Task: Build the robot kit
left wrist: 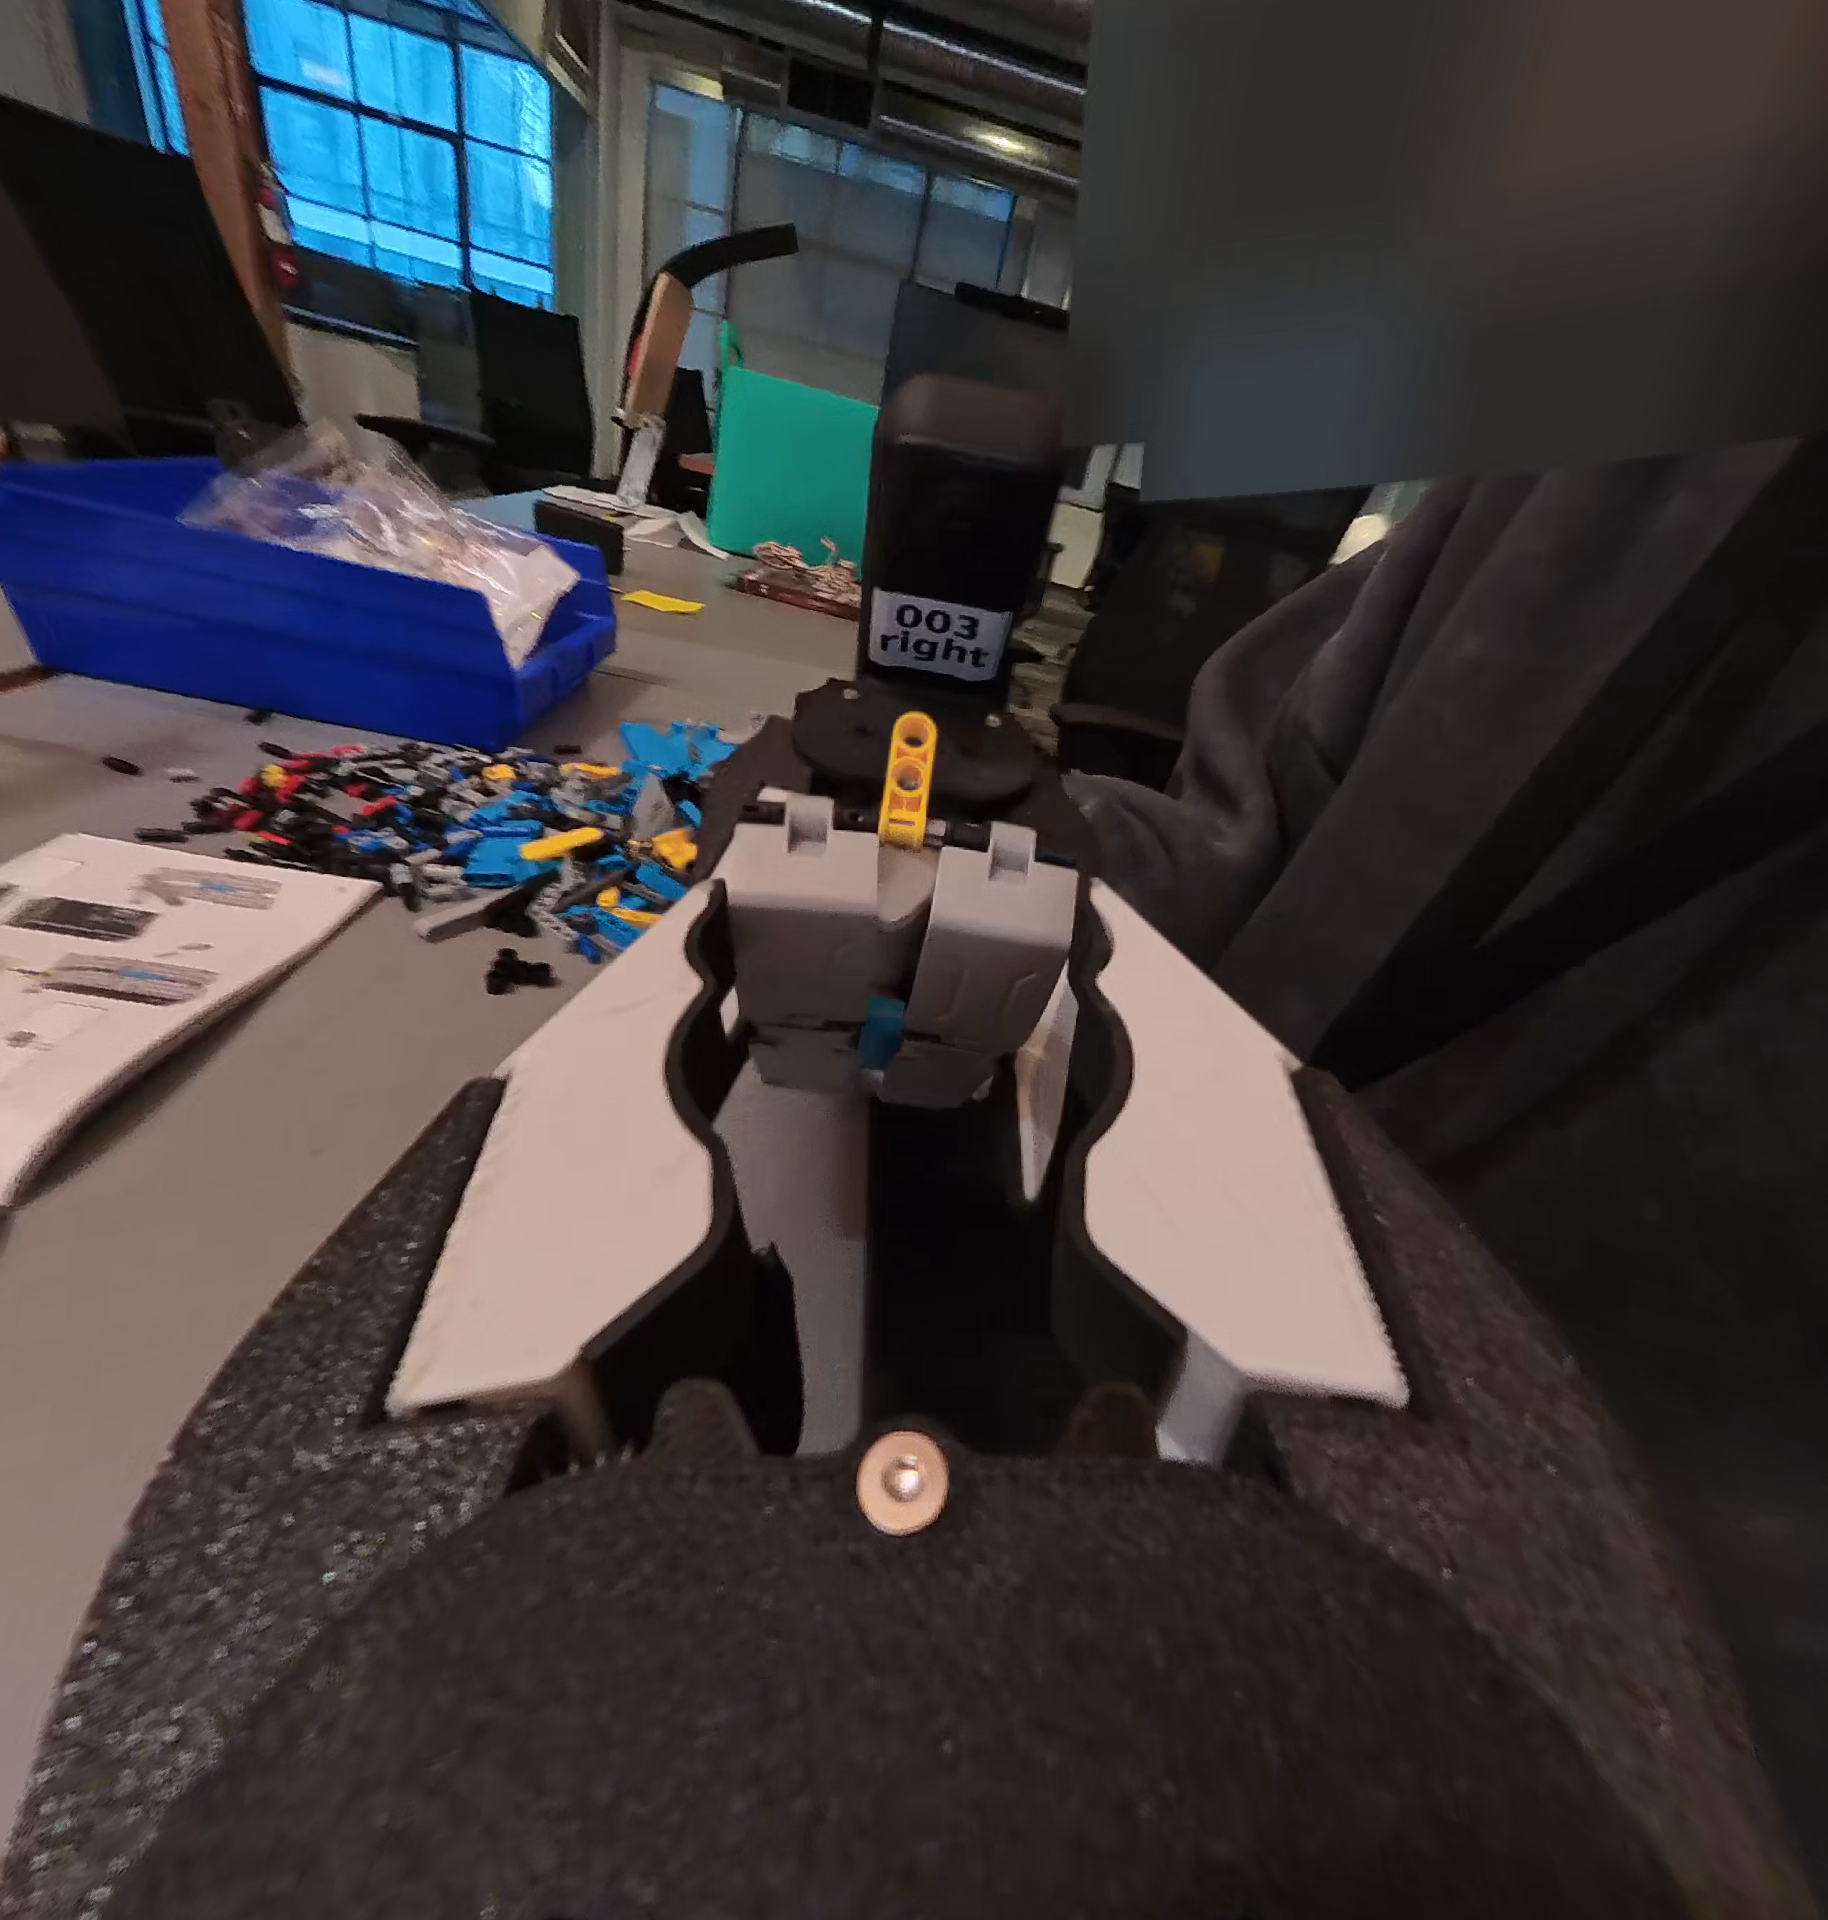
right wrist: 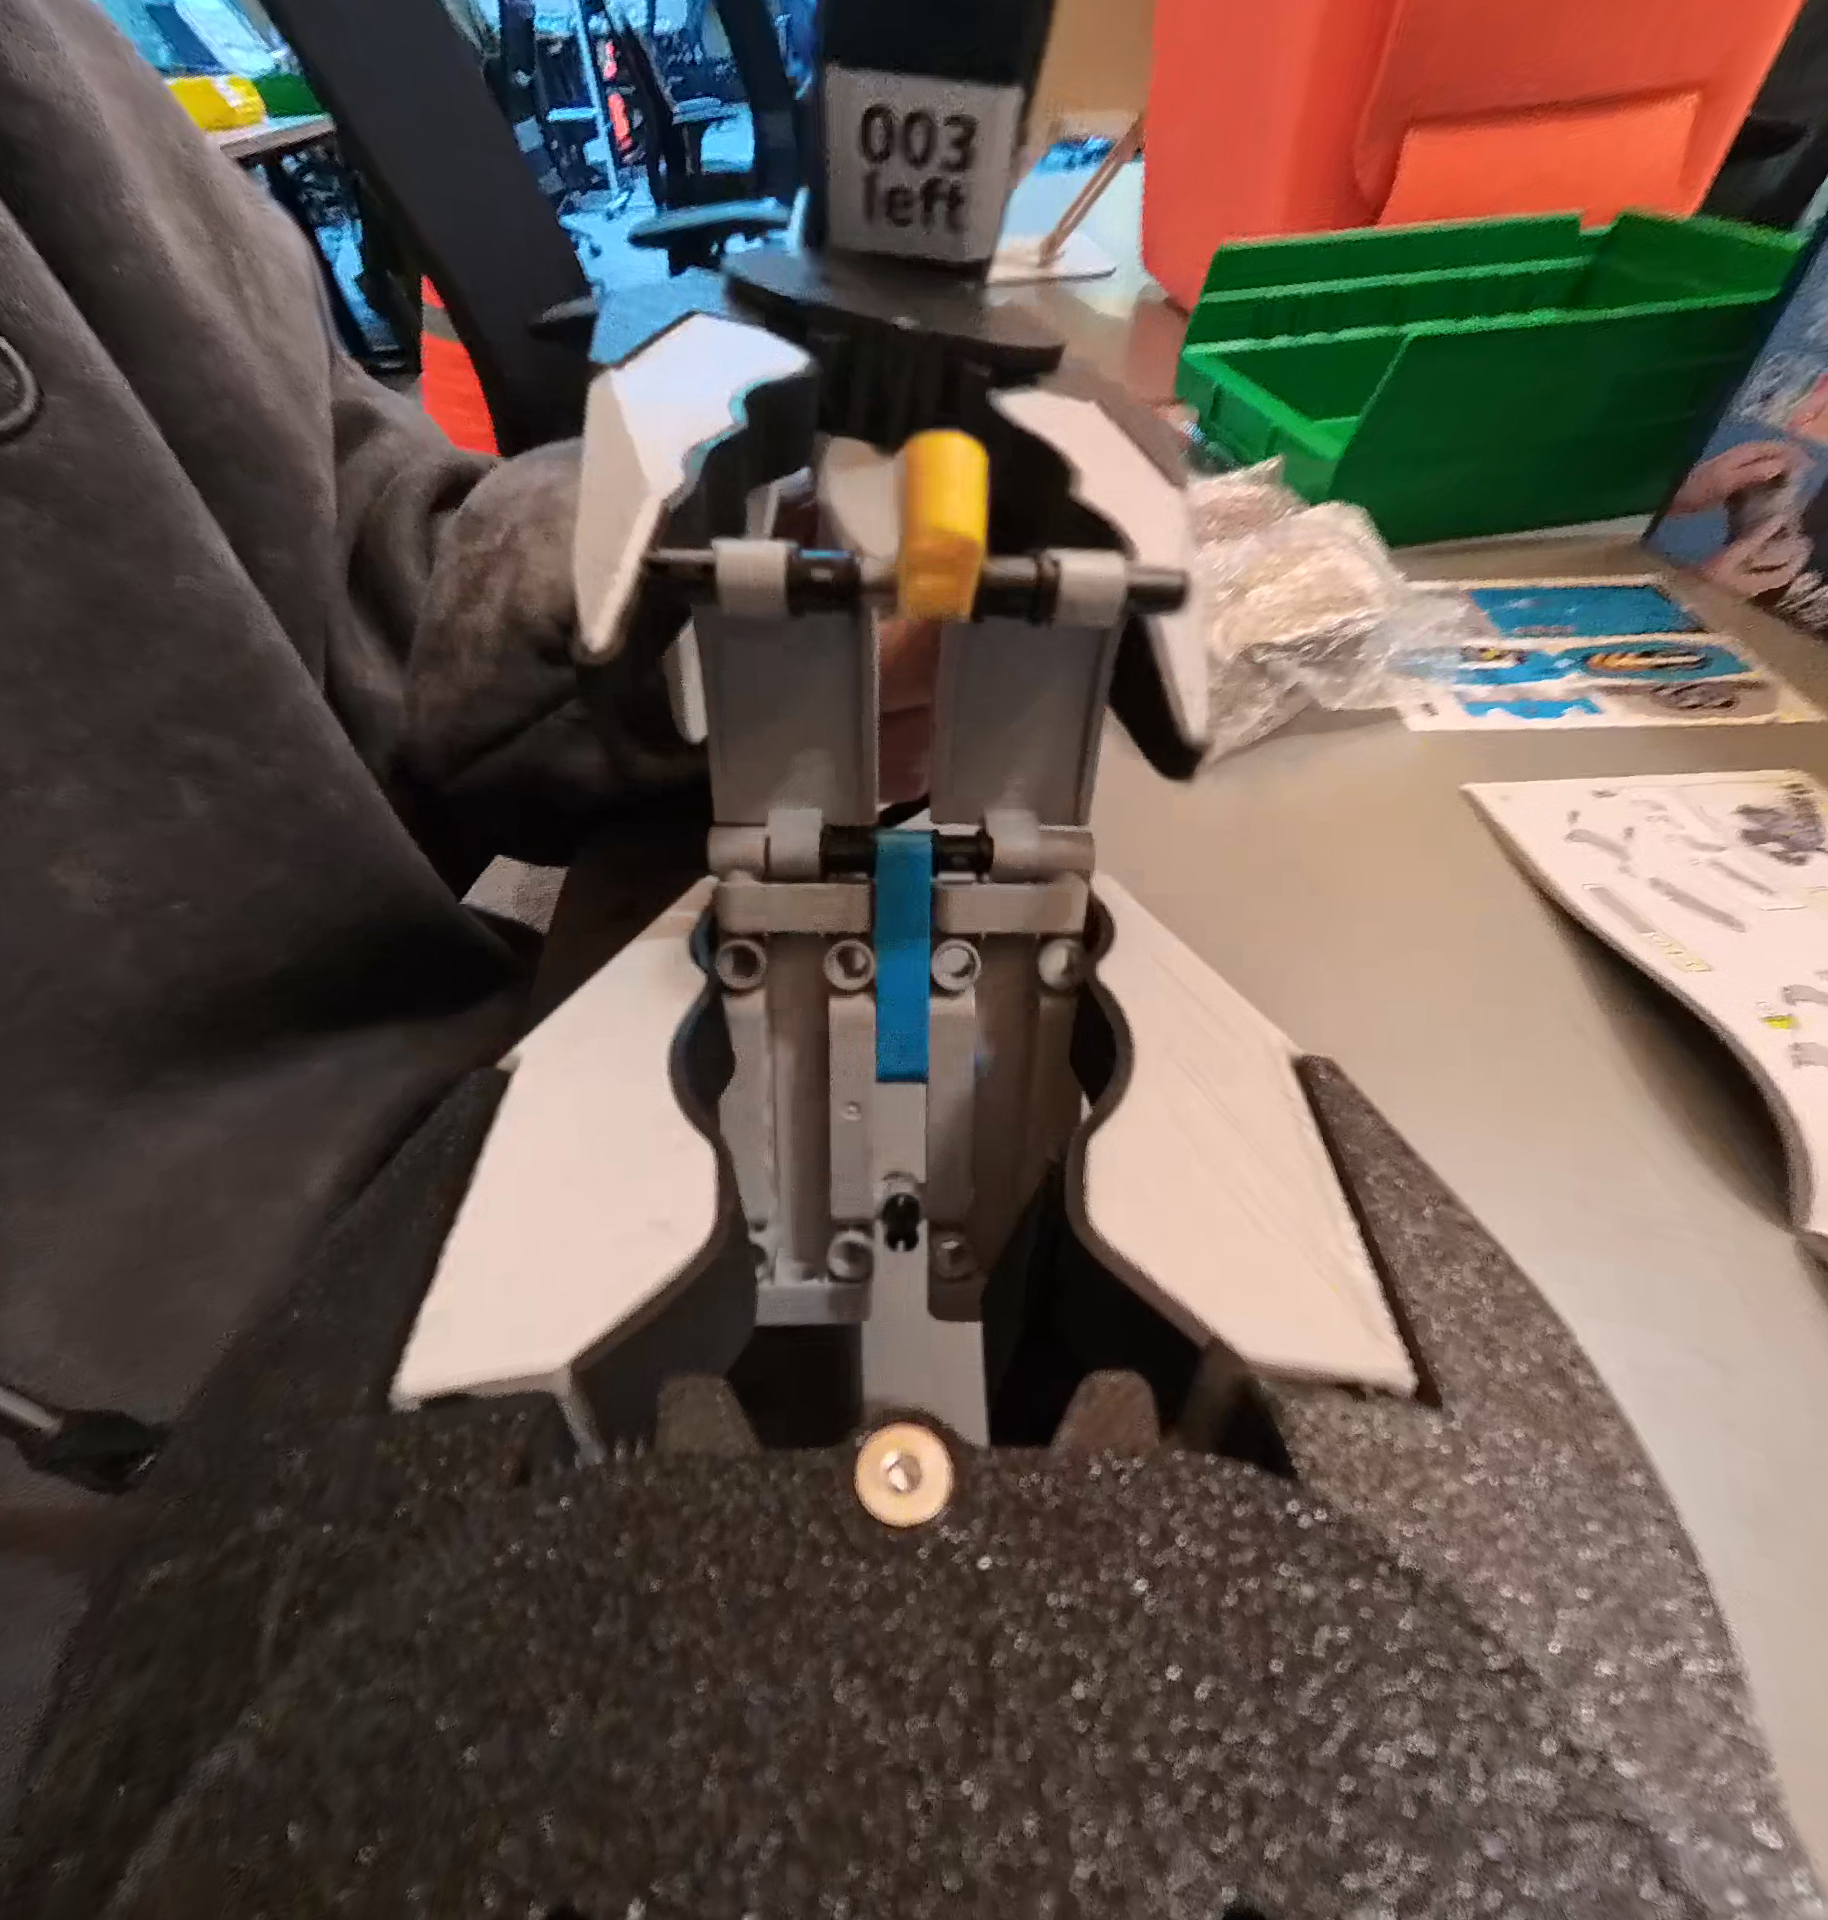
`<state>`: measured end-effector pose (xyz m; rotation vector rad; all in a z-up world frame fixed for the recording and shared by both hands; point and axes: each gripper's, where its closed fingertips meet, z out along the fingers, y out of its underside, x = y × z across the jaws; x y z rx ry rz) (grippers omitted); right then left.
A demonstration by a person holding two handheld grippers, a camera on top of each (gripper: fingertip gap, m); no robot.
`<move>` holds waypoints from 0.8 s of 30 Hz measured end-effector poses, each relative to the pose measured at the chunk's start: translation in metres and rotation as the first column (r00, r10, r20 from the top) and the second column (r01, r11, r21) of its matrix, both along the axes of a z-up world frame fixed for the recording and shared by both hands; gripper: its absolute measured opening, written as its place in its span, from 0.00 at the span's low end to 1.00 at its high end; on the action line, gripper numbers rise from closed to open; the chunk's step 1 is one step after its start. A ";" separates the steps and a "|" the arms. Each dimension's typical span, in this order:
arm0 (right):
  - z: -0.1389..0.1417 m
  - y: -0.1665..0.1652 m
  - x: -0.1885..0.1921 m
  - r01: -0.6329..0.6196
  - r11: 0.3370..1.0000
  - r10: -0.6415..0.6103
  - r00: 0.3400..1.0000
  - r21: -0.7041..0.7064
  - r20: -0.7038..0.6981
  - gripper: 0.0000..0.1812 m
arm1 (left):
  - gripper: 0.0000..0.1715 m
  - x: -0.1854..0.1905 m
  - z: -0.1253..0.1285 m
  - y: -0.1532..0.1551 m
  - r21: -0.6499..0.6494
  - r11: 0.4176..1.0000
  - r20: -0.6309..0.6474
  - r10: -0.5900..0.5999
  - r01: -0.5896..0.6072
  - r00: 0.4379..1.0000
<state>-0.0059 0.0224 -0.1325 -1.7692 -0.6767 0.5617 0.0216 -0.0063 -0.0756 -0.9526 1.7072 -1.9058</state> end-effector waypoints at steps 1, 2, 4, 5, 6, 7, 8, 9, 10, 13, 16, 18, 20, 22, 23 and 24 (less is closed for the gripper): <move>0.005 0.001 0.007 0.028 0.999 -0.028 1.000 0.022 -0.005 0.36 | 0.37 0.001 0.000 0.002 0.046 0.998 0.018 0.033 -0.033 0.999; 0.012 0.001 0.016 0.063 0.997 -0.063 0.998 0.048 -0.011 0.39 | 0.37 0.001 -0.002 0.002 0.112 0.992 0.031 0.062 -0.065 0.998; 0.022 -0.004 0.026 0.070 0.995 -0.070 0.997 0.069 -0.012 0.37 | 0.38 0.001 -0.002 0.003 0.205 0.972 0.062 0.105 -0.116 0.993; 0.021 -0.011 0.023 0.029 0.998 -0.029 1.000 0.050 0.005 0.30 | 0.38 0.001 -0.003 0.002 0.239 0.962 0.077 0.115 -0.130 0.990; 0.017 -0.017 0.019 -0.018 1.000 0.018 0.999 0.021 0.029 0.24 | 0.38 0.003 -0.005 0.003 0.275 0.949 0.085 0.137 -0.155 0.987; 0.012 -0.022 0.016 -0.054 0.999 0.054 0.997 -0.008 0.051 0.20 | 0.37 0.005 -0.008 0.005 0.319 0.929 0.095 0.163 -0.185 0.982; 0.012 -0.025 0.015 -0.067 0.998 0.068 0.997 -0.020 0.043 0.20 | 0.38 0.007 -0.014 0.007 0.372 0.905 0.101 0.180 -0.205 0.978; 0.014 -0.027 0.015 -0.082 0.996 0.082 0.997 -0.034 0.000 0.18 | 0.38 0.008 -0.020 0.009 0.423 0.879 0.098 0.195 -0.218 0.976; 0.015 -0.032 0.012 -0.129 0.988 0.124 0.990 -0.080 -0.067 0.18 | 0.38 0.010 -0.026 0.010 0.465 0.856 0.096 0.206 -0.227 0.974; 0.016 -0.028 0.018 -0.181 0.959 0.117 0.954 -0.217 -0.278 0.31 | 0.38 0.013 -0.035 0.013 0.546 0.797 0.122 0.229 -0.257 0.966; 0.023 -0.016 0.022 -0.176 0.954 0.058 0.903 -0.242 -0.426 0.26 | 0.38 0.018 -0.044 0.013 0.595 0.758 0.128 0.238 -0.267 0.963; 0.023 -0.011 0.025 -0.156 0.950 0.016 0.889 -0.271 -0.457 0.11 | 0.38 0.021 -0.053 0.013 0.645 0.714 0.135 0.245 -0.273 0.960; 0.018 -0.011 0.025 -0.154 0.943 0.005 0.893 -0.295 -0.450 0.10 | 0.38 0.024 -0.060 0.014 0.687 0.666 0.141 0.267 -0.288 0.953; 0.013 -0.012 0.023 -0.148 0.936 -0.002 0.905 -0.319 -0.426 0.09 | 0.39 0.026 -0.067 0.015 0.723 0.625 0.151 0.274 -0.295 0.950; 0.012 -0.012 0.022 -0.151 0.933 -0.002 0.906 -0.326 -0.424 0.09 | 0.39 0.026 -0.068 0.014 0.731 0.612 0.160 0.275 -0.300 0.948; 0.011 -0.012 0.020 -0.160 0.926 -0.005 0.900 -0.341 -0.435 0.09 | 0.39 0.027 -0.069 0.011 0.739 0.603 0.169 0.265 -0.300 0.949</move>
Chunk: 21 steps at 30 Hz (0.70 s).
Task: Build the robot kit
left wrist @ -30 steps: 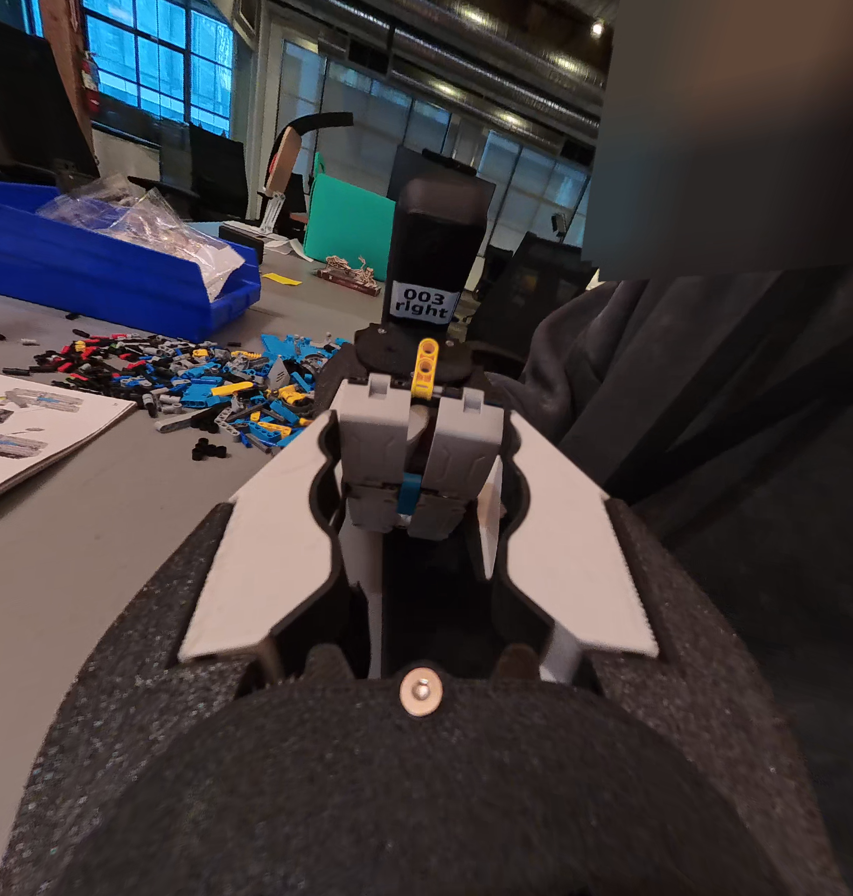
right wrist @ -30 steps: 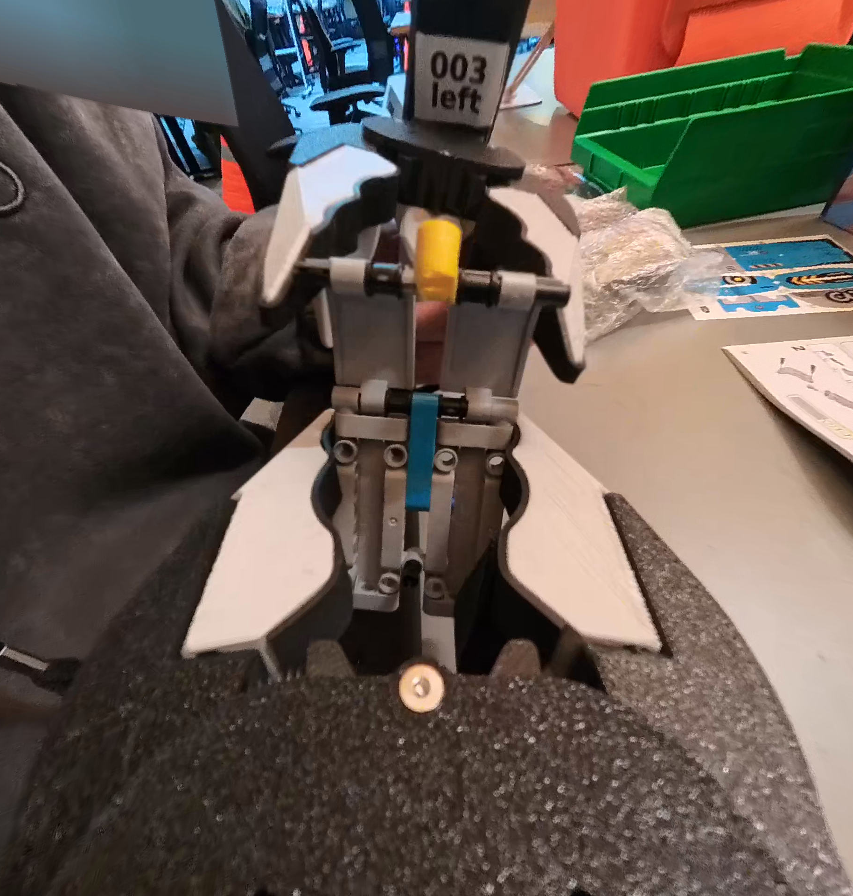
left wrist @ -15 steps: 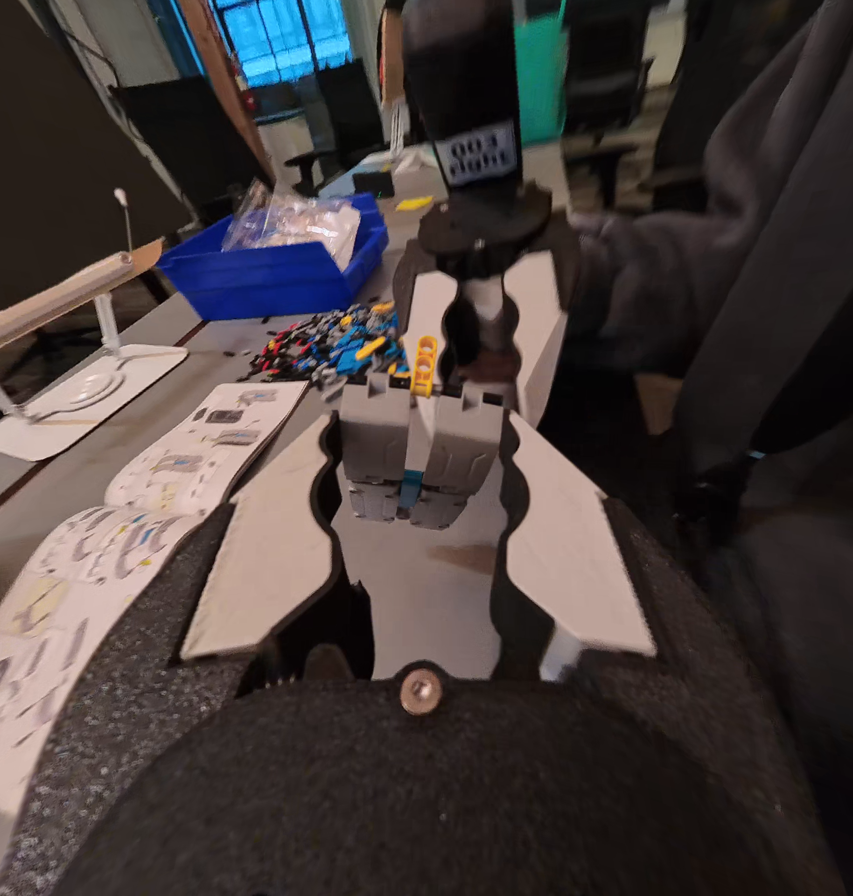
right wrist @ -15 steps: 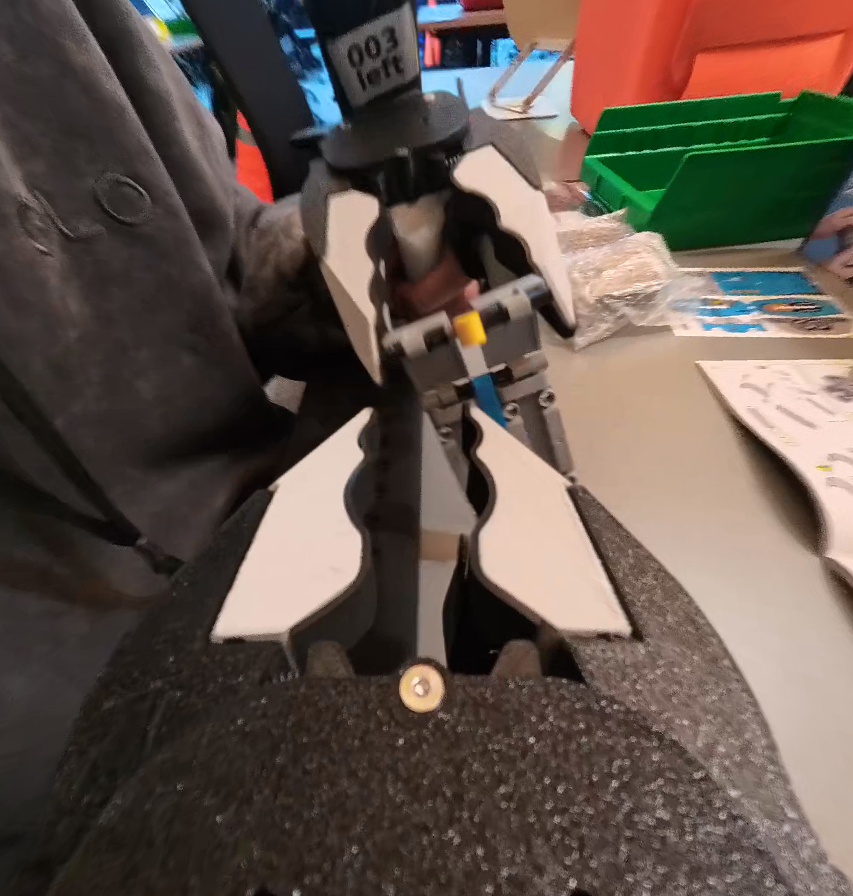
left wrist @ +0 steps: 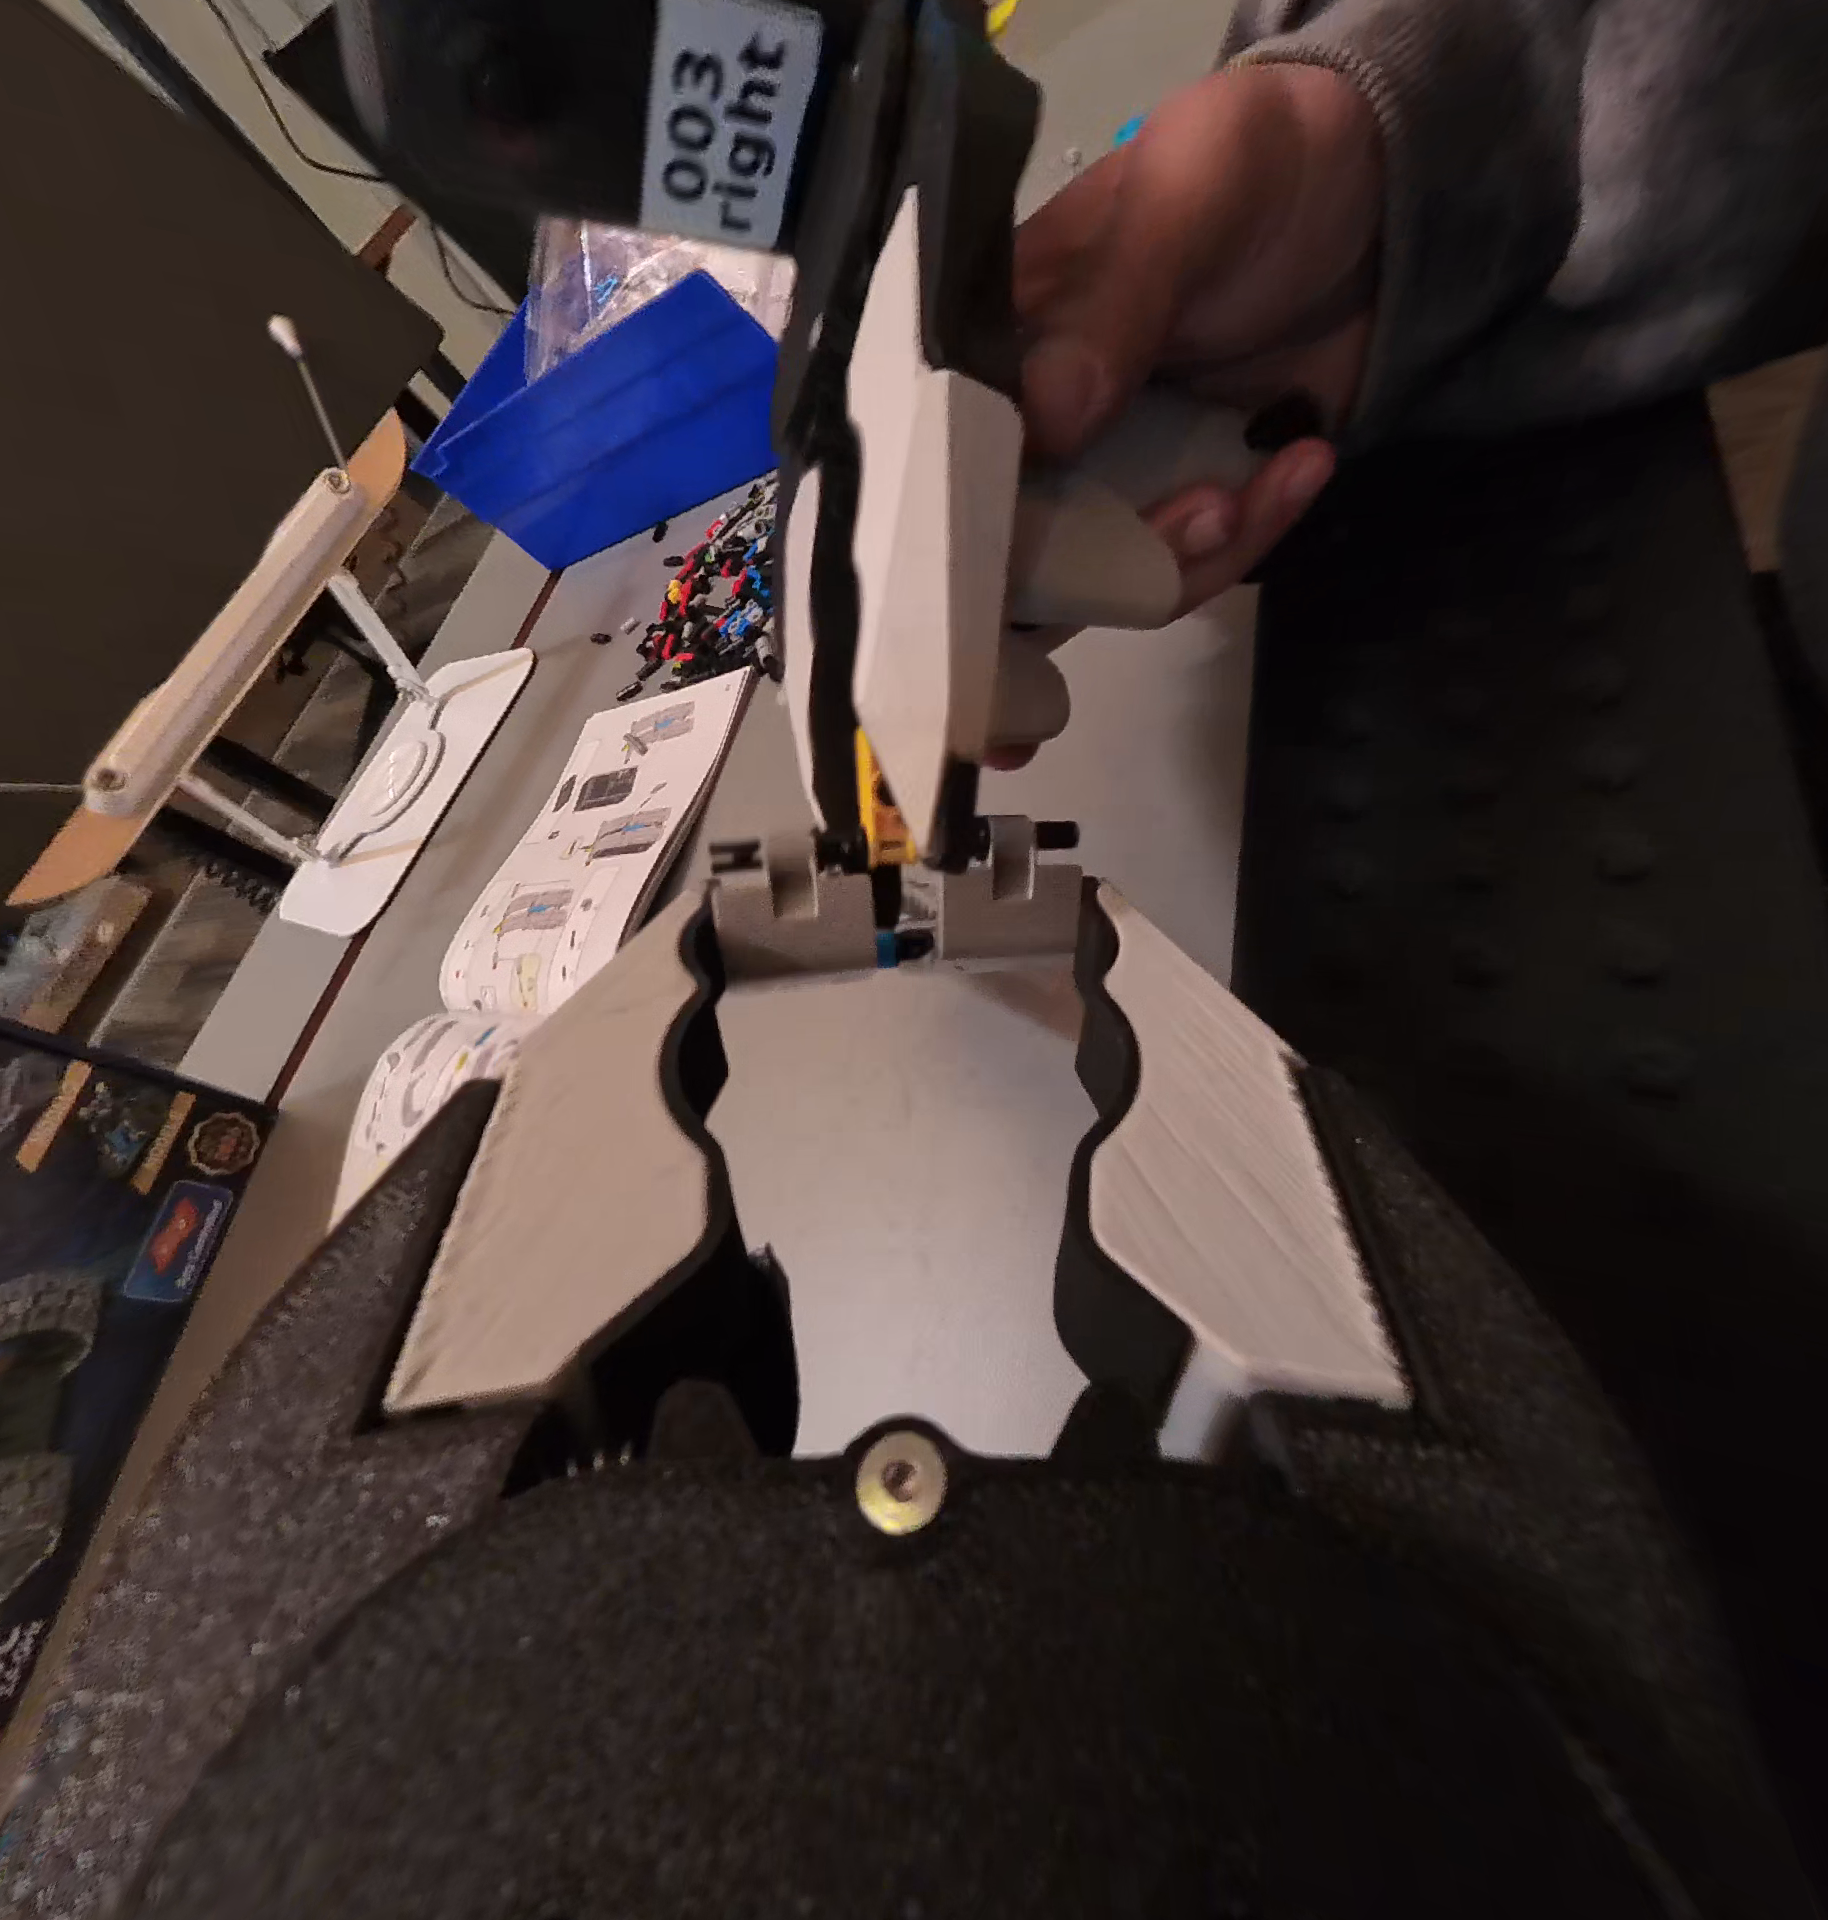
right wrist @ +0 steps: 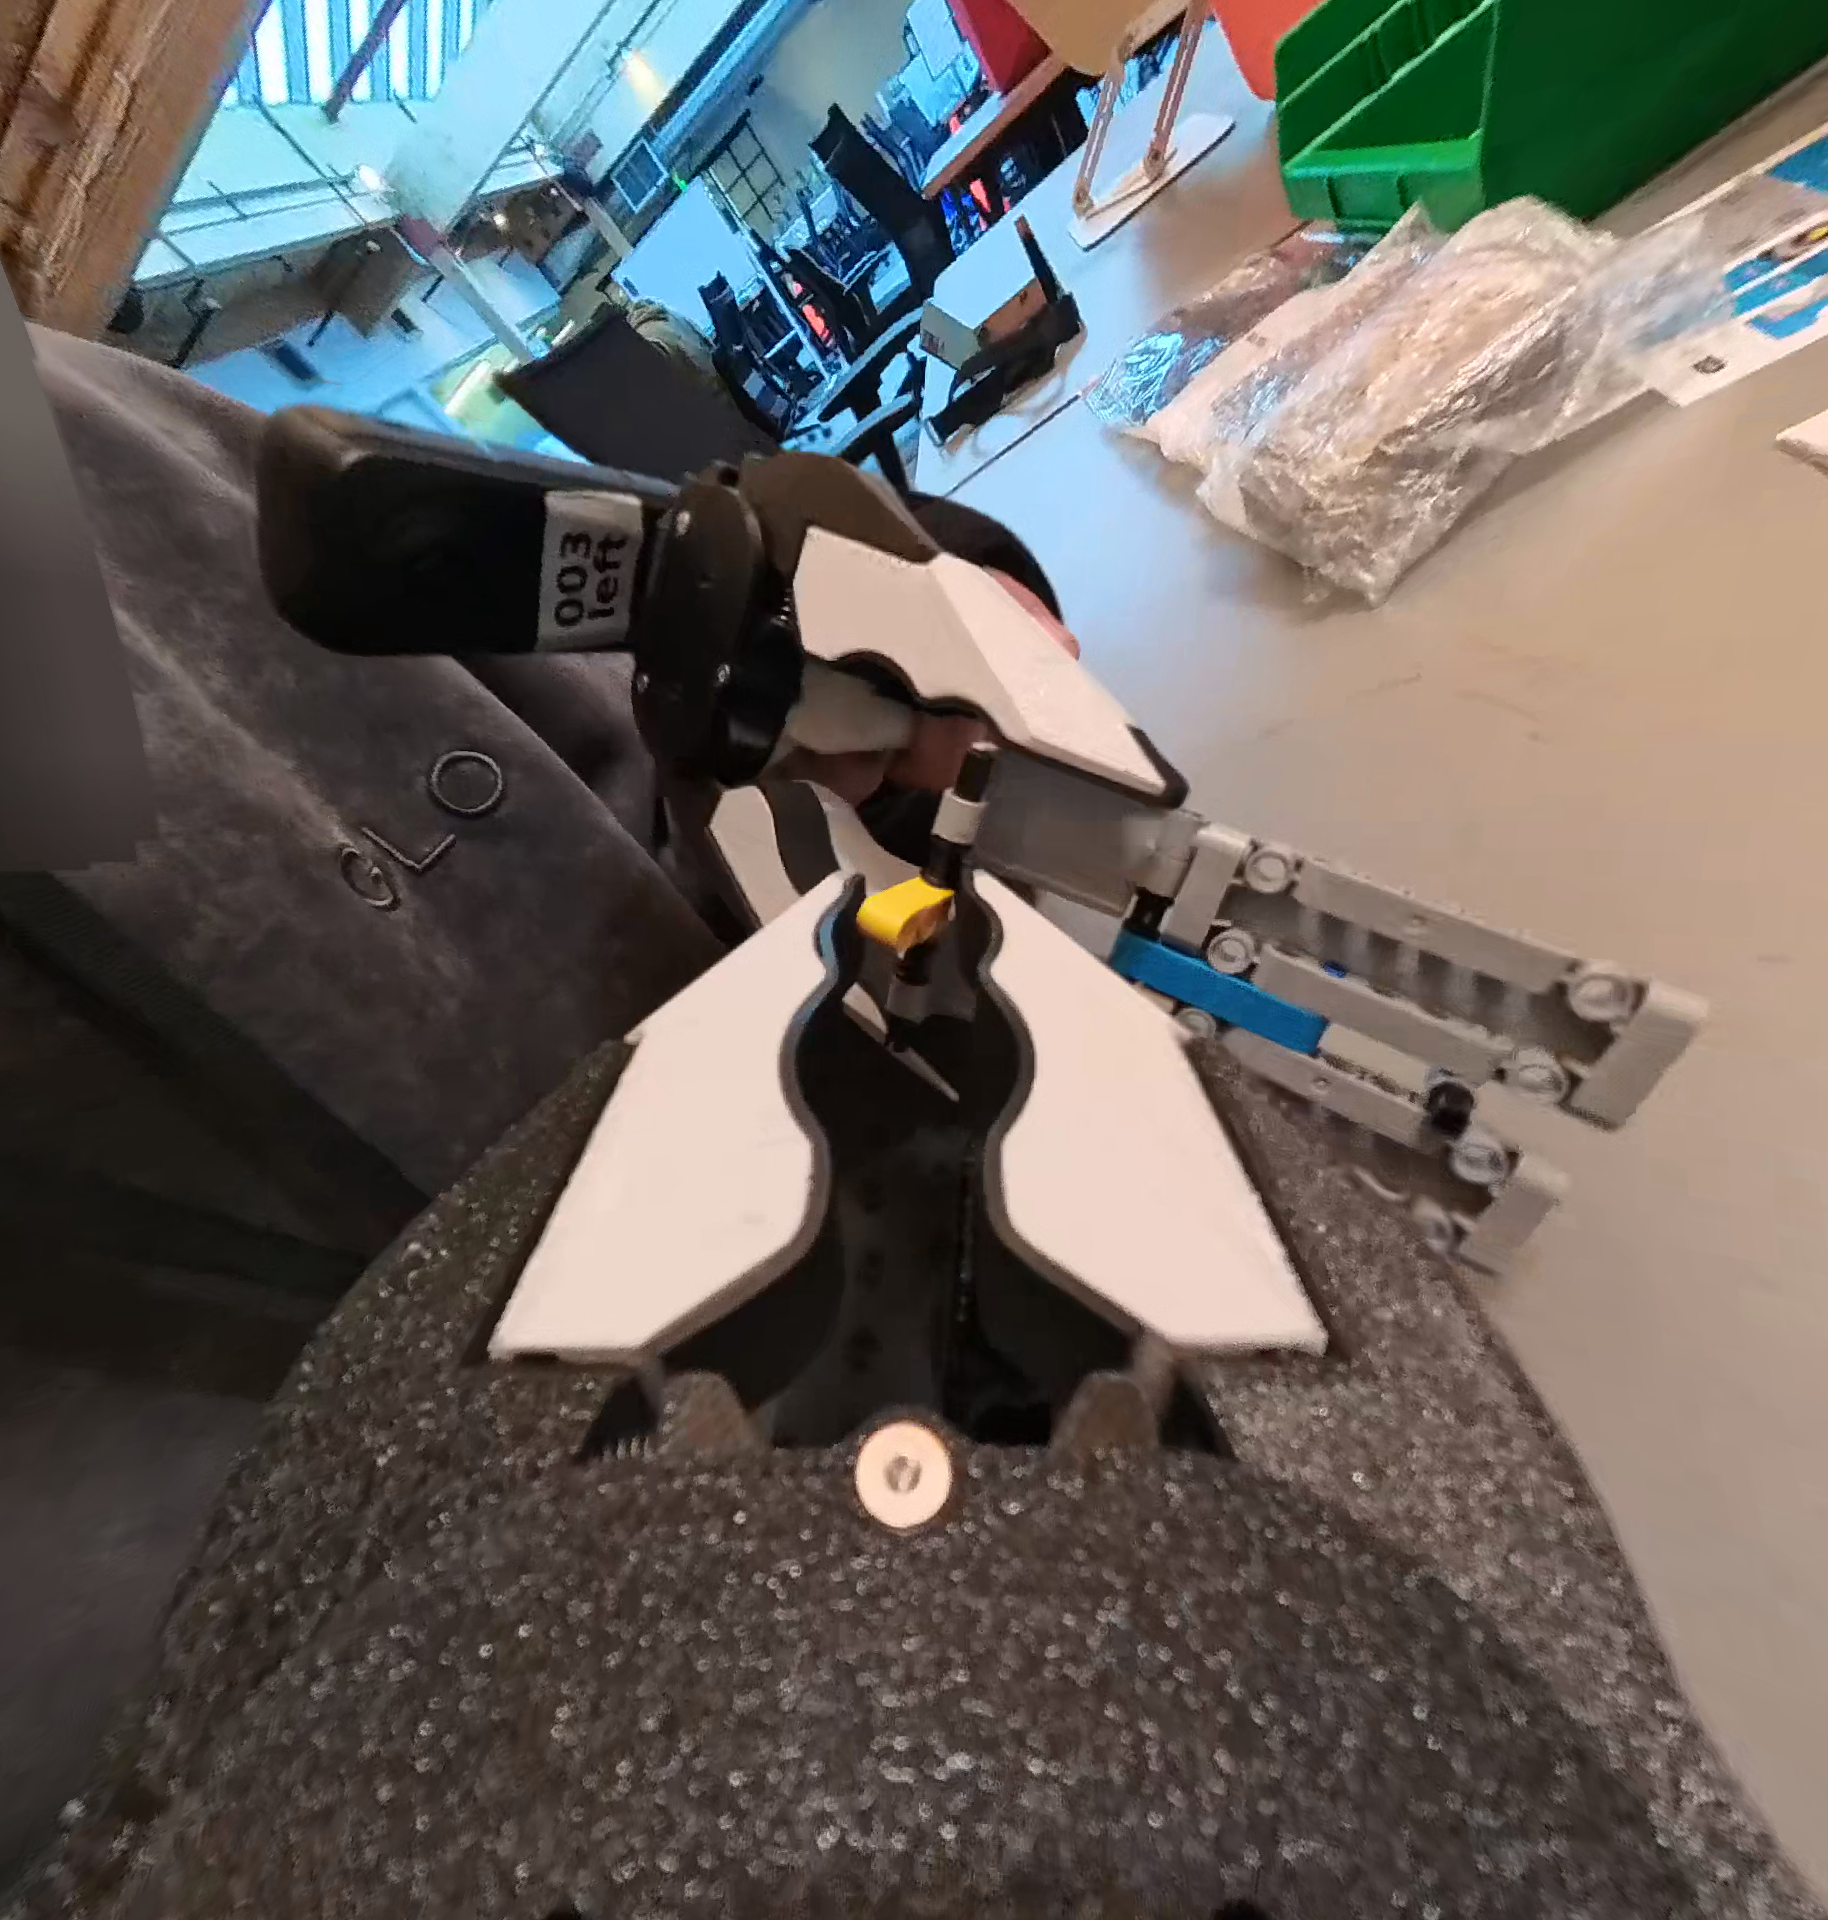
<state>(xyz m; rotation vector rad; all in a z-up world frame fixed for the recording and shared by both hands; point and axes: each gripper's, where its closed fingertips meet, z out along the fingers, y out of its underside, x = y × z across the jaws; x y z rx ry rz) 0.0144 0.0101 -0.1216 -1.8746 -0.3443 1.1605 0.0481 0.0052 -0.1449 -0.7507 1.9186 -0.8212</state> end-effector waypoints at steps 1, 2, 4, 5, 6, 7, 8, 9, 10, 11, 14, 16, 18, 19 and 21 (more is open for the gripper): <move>0.000 -0.002 -0.003 -0.022 1.000 0.021 0.999 -0.021 -0.026 0.08 | 0.37 -0.001 -0.001 -0.006 0.011 1.000 -0.001 -0.025 0.025 1.000; 0.000 -0.003 -0.005 -0.036 0.999 0.034 0.998 -0.039 -0.056 0.08 | 0.36 0.000 -0.001 -0.006 0.029 0.999 0.006 -0.017 0.017 1.000; -0.001 -0.001 -0.002 -0.024 0.998 0.020 0.997 -0.054 -0.072 0.08 | 0.36 0.001 -0.003 -0.003 0.051 0.999 0.004 0.002 -0.003 1.000; -0.003 -0.001 -0.001 -0.026 0.998 0.021 0.997 -0.065 -0.073 0.07 | 0.35 0.002 -0.004 -0.003 0.060 0.998 0.001 0.004 -0.004 1.000; -0.003 -0.002 -0.002 -0.034 0.996 0.028 0.996 -0.079 -0.082 0.08 | 0.35 0.002 -0.004 -0.004 0.074 0.997 0.004 0.000 -0.001 1.000; -0.004 -0.004 -0.002 -0.043 0.995 0.035 0.995 -0.086 -0.089 0.07 | 0.35 0.001 -0.005 -0.005 0.079 0.997 0.000 -0.002 0.002 1.000; -0.005 -0.004 -0.002 -0.047 0.995 0.038 0.995 -0.092 -0.095 0.07 | 0.36 0.001 -0.006 -0.006 0.075 0.997 -0.006 -0.003 0.003 1.000; -0.005 -0.004 -0.002 -0.050 0.994 0.038 0.993 -0.099 -0.115 0.07 | 0.36 0.001 -0.007 -0.006 0.065 0.998 -0.013 -0.005 0.006 1.000; -0.006 -0.002 -0.002 -0.051 0.992 0.036 0.990 -0.113 -0.134 0.07 | 0.36 0.001 -0.009 -0.004 0.064 0.998 -0.026 -0.005 0.006 1.000; -0.008 -0.002 -0.002 -0.057 0.990 0.039 0.989 -0.125 -0.142 0.07 | 0.36 0.000 -0.010 -0.005 0.066 0.998 -0.034 -0.008 0.010 0.999; -0.011 -0.001 0.000 -0.047 0.990 0.028 0.989 -0.131 -0.144 0.07 | 0.35 0.002 -0.013 -0.002 0.073 0.997 -0.045 0.012 -0.008 0.999; -0.006 0.000 0.004 -0.037 0.997 0.026 0.990 -0.075 -0.139 0.08 | 0.35 0.004 -0.008 -0.005 -0.058 0.998 -0.058 -0.001 -0.003 0.998; -0.001 0.001 0.015 0.013 1.000 -0.012 0.998 0.014 -0.067 0.16 | 0.35 0.005 0.000 -0.001 -0.205 0.979 -0.069 -0.002 -0.012 0.998; 0.001 0.002 0.025 0.050 0.996 -0.050 0.999 0.073 -0.008 0.18 | 0.35 0.004 0.006 0.002 -0.280 0.960 -0.063 -0.005 -0.013 0.998; 0.006 0.002 0.037 0.093 0.979 -0.110 0.990 0.180 0.091 0.18 | 0.35 0.001 0.019 0.003 -0.435 0.901 -0.053 -0.039 0.012 0.998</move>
